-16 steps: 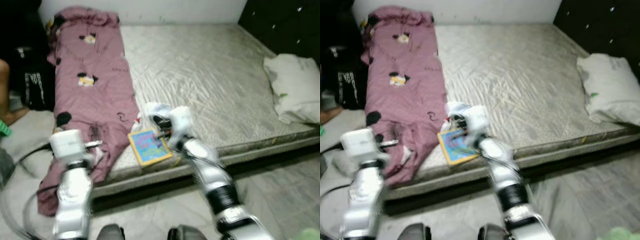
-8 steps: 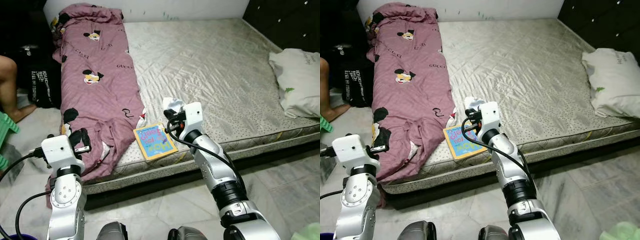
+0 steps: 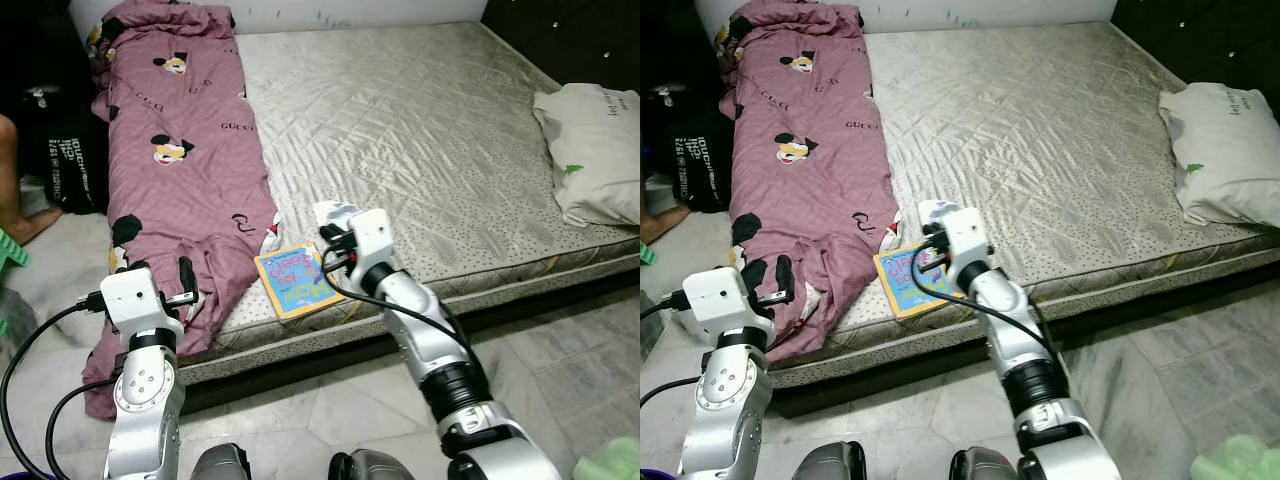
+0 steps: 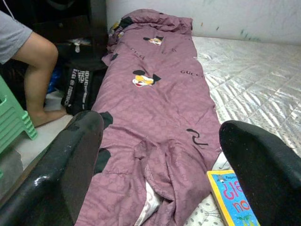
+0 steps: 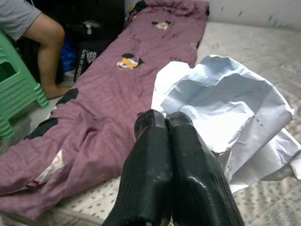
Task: Clean up the room
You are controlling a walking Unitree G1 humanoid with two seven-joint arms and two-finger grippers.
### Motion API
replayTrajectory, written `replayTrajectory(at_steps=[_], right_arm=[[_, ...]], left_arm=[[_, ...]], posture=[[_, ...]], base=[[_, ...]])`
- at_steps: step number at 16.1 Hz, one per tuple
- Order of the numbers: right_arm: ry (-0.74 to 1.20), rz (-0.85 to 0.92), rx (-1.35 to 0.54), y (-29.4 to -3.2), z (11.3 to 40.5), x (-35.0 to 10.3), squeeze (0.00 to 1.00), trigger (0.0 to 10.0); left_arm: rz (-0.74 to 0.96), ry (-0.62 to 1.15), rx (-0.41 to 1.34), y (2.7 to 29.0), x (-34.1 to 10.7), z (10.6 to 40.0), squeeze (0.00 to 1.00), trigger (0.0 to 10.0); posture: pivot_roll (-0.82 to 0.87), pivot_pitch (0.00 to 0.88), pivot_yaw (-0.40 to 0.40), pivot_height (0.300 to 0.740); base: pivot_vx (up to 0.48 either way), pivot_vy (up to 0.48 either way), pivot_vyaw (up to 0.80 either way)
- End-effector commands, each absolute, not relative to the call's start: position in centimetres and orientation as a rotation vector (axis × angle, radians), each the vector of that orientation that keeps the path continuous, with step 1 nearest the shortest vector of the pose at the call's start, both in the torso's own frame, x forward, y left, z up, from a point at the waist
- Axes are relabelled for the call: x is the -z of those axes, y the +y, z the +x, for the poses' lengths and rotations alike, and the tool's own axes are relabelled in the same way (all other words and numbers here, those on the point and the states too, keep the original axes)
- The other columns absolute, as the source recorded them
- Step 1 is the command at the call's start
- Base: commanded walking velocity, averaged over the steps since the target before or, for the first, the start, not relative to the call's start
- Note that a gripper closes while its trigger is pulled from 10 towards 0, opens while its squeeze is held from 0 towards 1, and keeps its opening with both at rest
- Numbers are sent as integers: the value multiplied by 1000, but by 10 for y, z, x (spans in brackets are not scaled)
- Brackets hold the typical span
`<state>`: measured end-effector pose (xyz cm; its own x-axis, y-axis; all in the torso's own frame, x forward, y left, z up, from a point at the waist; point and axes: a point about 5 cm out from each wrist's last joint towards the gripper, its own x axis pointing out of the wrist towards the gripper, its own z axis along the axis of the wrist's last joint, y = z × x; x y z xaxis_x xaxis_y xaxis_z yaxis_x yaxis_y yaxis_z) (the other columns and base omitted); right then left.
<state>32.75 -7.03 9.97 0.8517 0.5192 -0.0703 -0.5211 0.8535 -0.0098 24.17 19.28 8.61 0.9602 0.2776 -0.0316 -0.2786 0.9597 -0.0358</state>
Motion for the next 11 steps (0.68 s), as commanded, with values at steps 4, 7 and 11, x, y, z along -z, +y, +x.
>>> replayTrajectory(at_steps=[4,7,11], right_arm=[[-25,-84,-580,-63,329,-113,0,10000],[-22,-68,-587,-61,329,-113,0,10000],[74,17,-588,-61,330,-106,0,10000]], left_arm=[[-56,23,-257,191,-89,243,0,10000],[-65,24,-256,190,-89,244,0,10000],[-77,18,-246,189,-90,245,0,10000]], posture=[[-30,74,-60,740],[-30,79,-60,740],[-33,85,-58,740]], base=[[0,240,400],[0,480,800],[0,480,200]])
